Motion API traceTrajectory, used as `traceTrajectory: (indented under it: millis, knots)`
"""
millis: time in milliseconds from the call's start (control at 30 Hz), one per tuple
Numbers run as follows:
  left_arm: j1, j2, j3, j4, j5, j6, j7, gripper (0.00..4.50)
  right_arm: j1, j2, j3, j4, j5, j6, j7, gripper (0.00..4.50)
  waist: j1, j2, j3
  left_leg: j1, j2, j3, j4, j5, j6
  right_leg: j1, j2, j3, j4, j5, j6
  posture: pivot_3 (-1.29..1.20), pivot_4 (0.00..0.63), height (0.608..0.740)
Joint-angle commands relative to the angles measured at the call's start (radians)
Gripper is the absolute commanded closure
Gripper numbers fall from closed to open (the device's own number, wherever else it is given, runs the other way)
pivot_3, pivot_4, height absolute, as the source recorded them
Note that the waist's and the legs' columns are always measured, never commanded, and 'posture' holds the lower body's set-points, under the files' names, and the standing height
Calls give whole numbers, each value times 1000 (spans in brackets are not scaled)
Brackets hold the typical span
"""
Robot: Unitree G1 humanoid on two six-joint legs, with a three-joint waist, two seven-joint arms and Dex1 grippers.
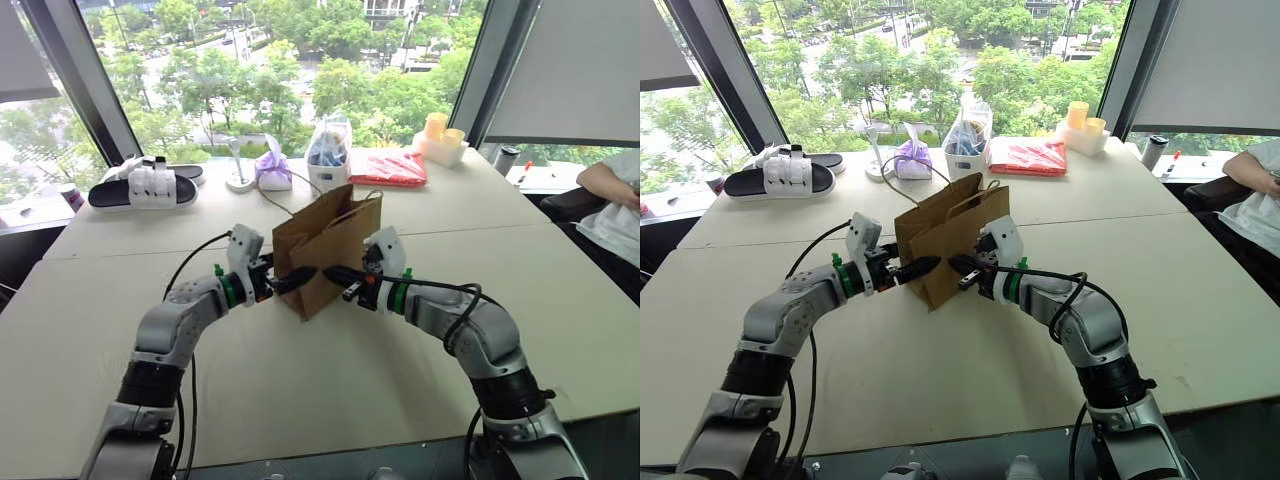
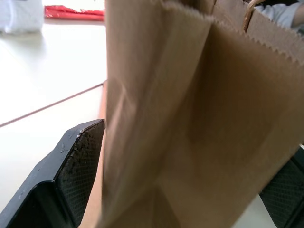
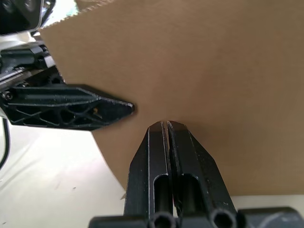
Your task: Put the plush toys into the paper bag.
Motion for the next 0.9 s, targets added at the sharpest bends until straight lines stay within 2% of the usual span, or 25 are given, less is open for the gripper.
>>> traceTrajectory:
  millis: [33,133,233,267,300,467,500,733,900]
  knots:
    - [-10,-16,1,-9,20,-34,14,0,-31,0,-12,-20,-18,-22,10,4433,0,0,0,0,0,0,0,0,0,0,0,0,0,0,0,0,150,740]
    - [-5,-29,1,-9,31,-38,15,0,-21,-29,-40,-51,-13,0,19,4433,0,0,0,0,0,0,0,0,0,0,0,0,0,0,0,0,150,740]
    - [3,-36,9,-17,27,-33,14,823,0,-85,-89,-83,-4,19,29,4500,3,0,0,0,0,0,0,0,0,0,0,0,0,0,0,0,150,740]
    - [5,-38,12,-18,24,-31,14,1150,6,-106,-107,-88,-4,23,31,4500,4,0,0,0,0,0,0,0,0,0,0,0,0,0,0,0,150,740]
    - [7,-40,14,-21,21,-30,13,1762,10,-124,-120,-92,-5,25,34,4500,4,0,0,0,0,0,0,0,0,1,0,0,0,0,0,0,150,740]
    - [7,-41,16,-25,10,-16,6,4114,18,-214,-174,-59,-19,5,71,4500,1,0,0,0,0,0,0,0,1,1,0,0,-1,0,0,0,150,740]
    - [6,-40,15,-24,10,-16,2,4464,18,-228,-177,-49,-26,-3,78,4500,1,0,0,0,0,0,0,0,1,1,0,0,-1,0,0,0,150,740]
    - [-31,-9,30,-6,-48,38,-91,4464,16,-311,-150,53,-117,-155,168,4500,1,0,0,0,0,3,0,0,1,1,0,-1,-2,0,0,0,150,740]
    - [-94,124,59,4,-180,134,-356,4464,-7,-357,-164,132,-157,-229,226,4500,-4,0,0,0,0,4,0,0,1,1,0,-1,-1,0,0,0,150,740]
